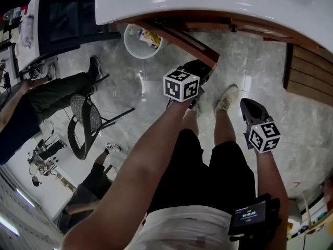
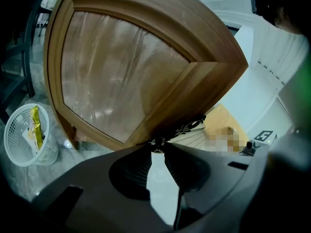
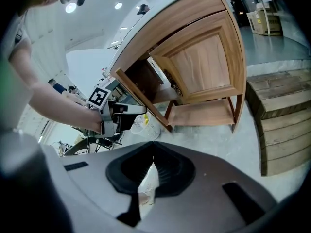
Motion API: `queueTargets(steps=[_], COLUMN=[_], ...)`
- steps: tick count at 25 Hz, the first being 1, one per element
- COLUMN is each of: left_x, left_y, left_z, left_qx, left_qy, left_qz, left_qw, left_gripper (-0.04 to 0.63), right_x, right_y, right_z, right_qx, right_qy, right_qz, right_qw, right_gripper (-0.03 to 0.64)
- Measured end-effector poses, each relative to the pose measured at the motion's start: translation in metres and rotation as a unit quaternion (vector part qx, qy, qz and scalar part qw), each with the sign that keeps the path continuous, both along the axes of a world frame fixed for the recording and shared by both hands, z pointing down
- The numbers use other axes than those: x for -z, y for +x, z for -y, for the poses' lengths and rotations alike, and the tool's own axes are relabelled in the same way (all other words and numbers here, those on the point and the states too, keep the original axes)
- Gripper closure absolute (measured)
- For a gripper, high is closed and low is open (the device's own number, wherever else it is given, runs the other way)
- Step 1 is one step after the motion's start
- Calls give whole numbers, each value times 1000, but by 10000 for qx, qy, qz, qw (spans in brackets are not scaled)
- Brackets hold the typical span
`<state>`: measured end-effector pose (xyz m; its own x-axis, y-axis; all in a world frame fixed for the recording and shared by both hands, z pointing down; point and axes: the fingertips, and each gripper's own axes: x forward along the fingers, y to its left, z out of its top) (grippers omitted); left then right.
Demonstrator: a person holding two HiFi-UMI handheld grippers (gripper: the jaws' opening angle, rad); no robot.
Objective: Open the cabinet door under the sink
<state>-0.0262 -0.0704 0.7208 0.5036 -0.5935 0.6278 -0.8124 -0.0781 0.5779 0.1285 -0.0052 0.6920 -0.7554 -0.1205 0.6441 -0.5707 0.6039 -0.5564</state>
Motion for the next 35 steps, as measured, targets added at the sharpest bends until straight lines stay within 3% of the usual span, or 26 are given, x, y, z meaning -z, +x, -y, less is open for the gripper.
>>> queueTargets(steps=[16,28,31,35], left_x=[1,-2,-1,-5], left_y=[-18,-57,-68,-84], left_z=[-55,-107,-118,-130], left_qx=[-1087,-1350,-1621,-2301], left_qy=[-108,-244,-217,-134], left_qz=[99,108,267,573], left_qw=[9940,9905,9862,9714], left_gripper=[506,508,508,506], right_x=[15,20,22,19], right_y=[-42,-72,-81,-89], right_z=[-51,-75,-80,-87], right_qx=[23,-220,-229,-221], right_qy=[135,251,268,290], right_qz=[-151,-195,-199,-242], right_qw=[9998,9993,9992,9990], right_gripper=[603,604,603,604])
